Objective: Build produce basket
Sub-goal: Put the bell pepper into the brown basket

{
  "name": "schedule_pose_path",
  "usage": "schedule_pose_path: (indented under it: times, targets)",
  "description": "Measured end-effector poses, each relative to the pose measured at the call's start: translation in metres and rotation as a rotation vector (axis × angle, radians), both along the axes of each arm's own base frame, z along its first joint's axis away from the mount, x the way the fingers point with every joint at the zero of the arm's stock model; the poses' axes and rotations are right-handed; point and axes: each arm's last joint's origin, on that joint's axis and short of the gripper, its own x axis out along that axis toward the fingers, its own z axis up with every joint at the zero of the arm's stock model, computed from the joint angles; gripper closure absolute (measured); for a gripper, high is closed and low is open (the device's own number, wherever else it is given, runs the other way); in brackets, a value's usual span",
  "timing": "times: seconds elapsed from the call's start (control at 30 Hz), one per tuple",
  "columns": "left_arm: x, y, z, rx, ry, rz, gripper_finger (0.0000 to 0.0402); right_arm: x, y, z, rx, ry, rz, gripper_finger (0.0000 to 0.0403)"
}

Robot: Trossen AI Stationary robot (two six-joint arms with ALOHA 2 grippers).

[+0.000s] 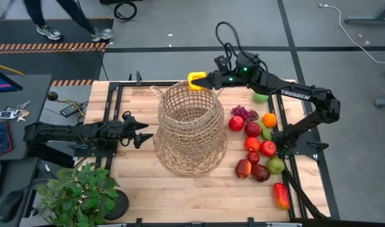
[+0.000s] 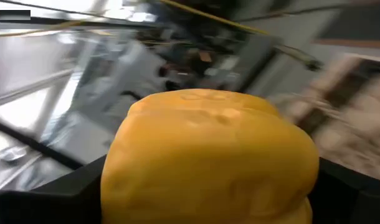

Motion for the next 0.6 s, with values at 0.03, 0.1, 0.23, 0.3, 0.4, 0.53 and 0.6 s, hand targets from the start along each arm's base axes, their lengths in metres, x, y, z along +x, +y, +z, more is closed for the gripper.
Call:
schedule_pose_path:
  times: [0.03, 0.1, 0.23, 0.3, 0.4, 0.53, 0.6]
  targets:
    - [0.000, 0.000, 0.000, 0.000, 0.000, 0.000, 0.0045, 0.001, -0.001, -0.004, 0.011, 0.029, -0.032, 0.0039]
    - [0.000, 0.000, 0.000, 0.000, 0.000, 0.000, 0.0045, 0.009, -0.005, -0.011, 0.037, 0.040, -0.078, 0.0039]
    - [0.000, 0.000, 0.000, 0.000, 0.000, 0.001, 0.0045, 0.035, -0.013, -0.027, 0.083, 0.013, -0.013, 0.0039]
    - [0.000, 0.000, 0.000, 0.000, 0.000, 0.000, 0.0045, 0.047, -0.017, -0.031, 0.116, 0.036, 0.032, 0.0039]
    - [0.000, 0.000, 0.000, 0.000, 0.000, 0.000, 0.0045, 0.064, -0.018, -0.040, 0.150, 0.139, 0.056, 0.0039]
    - [0.000, 0.000, 0.000, 0.000, 0.000, 0.000, 0.0044, 0.077, -0.019, -0.050, 0.148, 0.346, 0.061, 0.0039]
    - [0.000, 0.000, 0.000, 0.000, 0.000, 0.000, 0.0045, 0.081, -0.020, -0.053, 0.124, 0.458, 0.040, 0.0039]
